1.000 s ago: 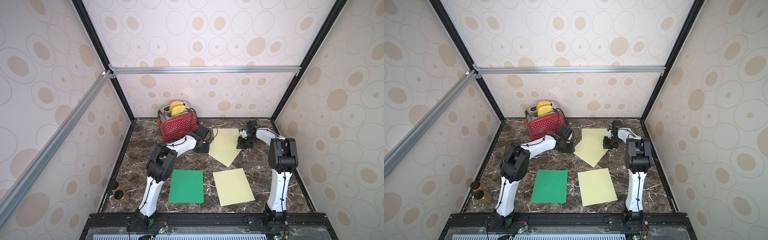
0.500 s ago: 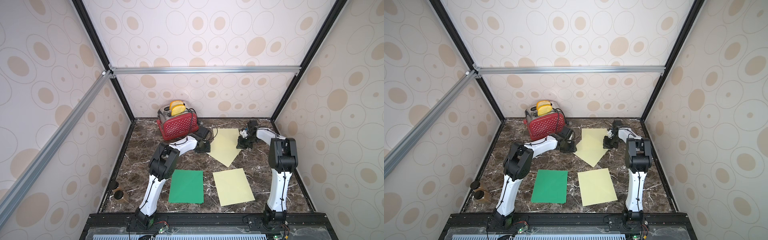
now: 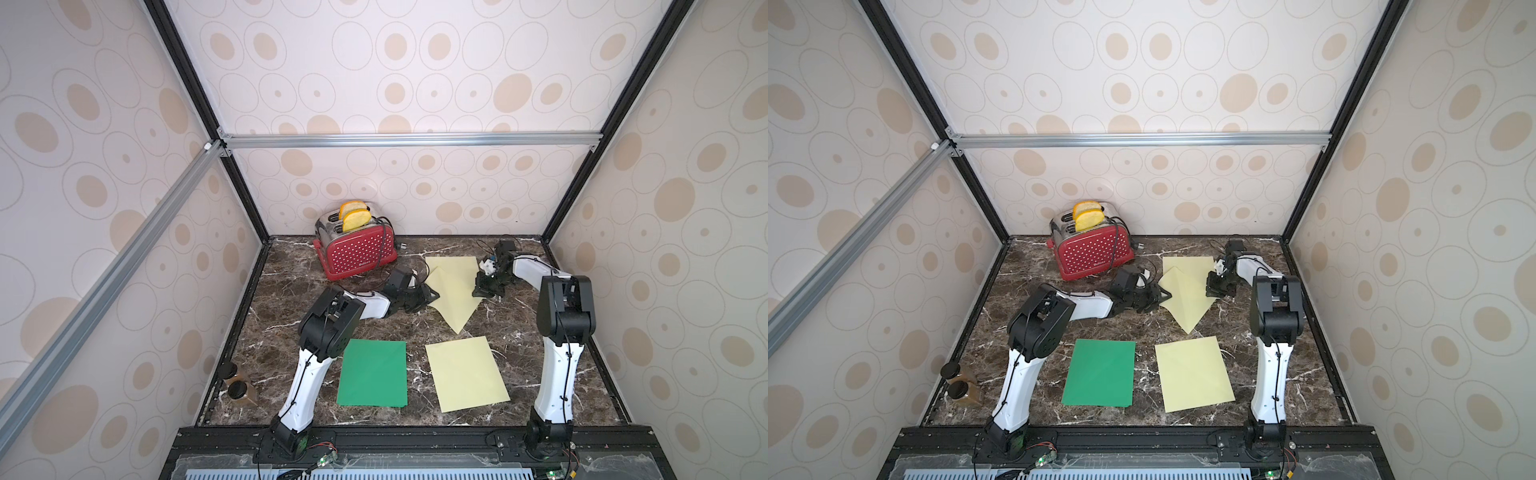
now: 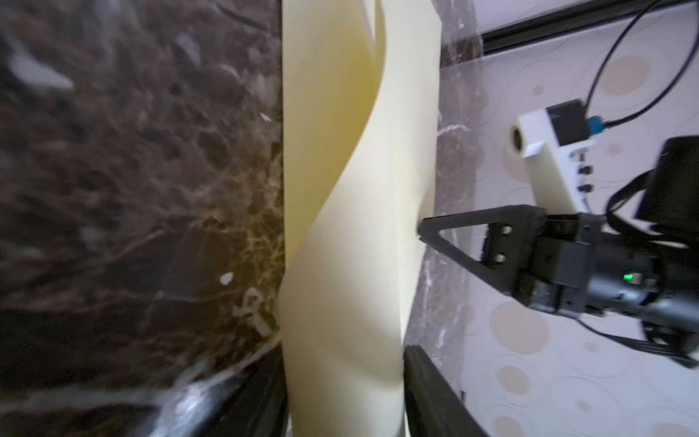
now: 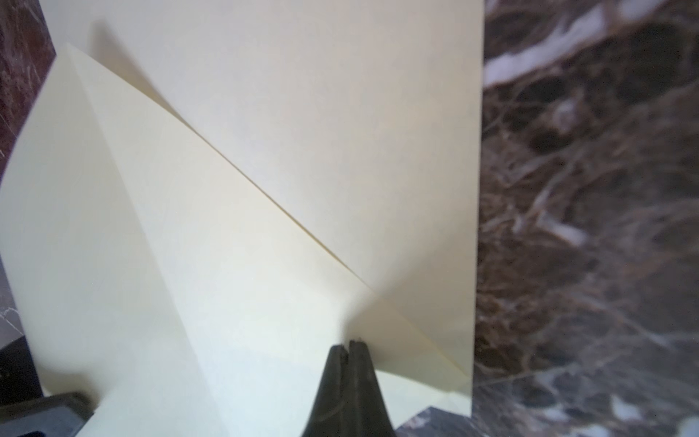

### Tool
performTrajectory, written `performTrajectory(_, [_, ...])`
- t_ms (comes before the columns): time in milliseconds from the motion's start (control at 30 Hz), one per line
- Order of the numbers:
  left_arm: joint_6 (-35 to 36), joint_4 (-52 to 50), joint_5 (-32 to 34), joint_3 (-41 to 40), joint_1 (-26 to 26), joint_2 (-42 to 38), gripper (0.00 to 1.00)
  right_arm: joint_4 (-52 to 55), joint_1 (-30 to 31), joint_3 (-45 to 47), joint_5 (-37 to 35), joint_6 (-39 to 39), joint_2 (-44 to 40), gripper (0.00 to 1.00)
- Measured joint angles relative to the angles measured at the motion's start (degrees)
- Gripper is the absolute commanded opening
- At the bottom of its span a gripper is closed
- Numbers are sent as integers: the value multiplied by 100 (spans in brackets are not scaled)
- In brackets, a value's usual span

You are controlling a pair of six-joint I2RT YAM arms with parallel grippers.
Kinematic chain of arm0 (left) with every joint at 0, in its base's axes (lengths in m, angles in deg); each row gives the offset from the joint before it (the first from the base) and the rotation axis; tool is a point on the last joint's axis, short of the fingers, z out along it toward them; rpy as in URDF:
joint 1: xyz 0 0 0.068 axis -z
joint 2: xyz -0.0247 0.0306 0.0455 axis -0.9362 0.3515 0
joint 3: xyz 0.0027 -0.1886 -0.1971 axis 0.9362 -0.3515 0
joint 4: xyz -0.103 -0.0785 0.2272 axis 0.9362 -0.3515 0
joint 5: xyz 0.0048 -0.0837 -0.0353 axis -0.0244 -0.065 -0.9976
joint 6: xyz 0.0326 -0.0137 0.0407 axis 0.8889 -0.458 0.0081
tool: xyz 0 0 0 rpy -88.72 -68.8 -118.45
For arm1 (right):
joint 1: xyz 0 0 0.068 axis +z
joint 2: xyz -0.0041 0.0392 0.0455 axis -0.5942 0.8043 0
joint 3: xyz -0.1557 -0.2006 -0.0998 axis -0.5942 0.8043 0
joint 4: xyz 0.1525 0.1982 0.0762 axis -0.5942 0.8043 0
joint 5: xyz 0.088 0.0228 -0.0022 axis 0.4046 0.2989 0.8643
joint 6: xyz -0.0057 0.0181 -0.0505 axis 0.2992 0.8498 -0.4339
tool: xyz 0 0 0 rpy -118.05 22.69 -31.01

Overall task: Sort the scattered colored papers by color
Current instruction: Pick up the colored paper from the center of the board.

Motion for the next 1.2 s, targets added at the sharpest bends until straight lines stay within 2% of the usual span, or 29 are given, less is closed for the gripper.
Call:
performTrajectory(100, [-1189, 1700, 208, -472, 13, 262, 54, -9, 0, 0, 2, 0, 0, 0])
performTrajectory(200, [-2000, 2699, 527, -811, 39, 391, 54, -9, 0, 0, 4, 0, 2, 0])
performTrajectory(500, [-3226, 3891, 1255, -1368, 68, 413, 55, -7, -11, 0, 20, -2, 7, 0])
performTrajectory(700, [-3718, 4192, 1436, -1659, 269, 319, 56, -7, -26, -2, 28, -2, 9, 0])
performTrajectory(867, [-3648, 3980, 1285, -1554, 313, 306, 54, -7, -31, -2, 37, -4, 9, 0])
performTrajectory(1067, [-2933, 2966, 848, -955, 173, 306, 44, -7, -31, 0, 39, -7, 9, 0])
performTrajectory(1133, [-2579, 2518, 767, -841, 127, 291, 32, -7, -31, -2, 42, -4, 9, 0])
performTrajectory(1200, [-2107, 1895, 684, -717, 111, 227, 14, -7, -33, -2, 42, -4, 9, 1])
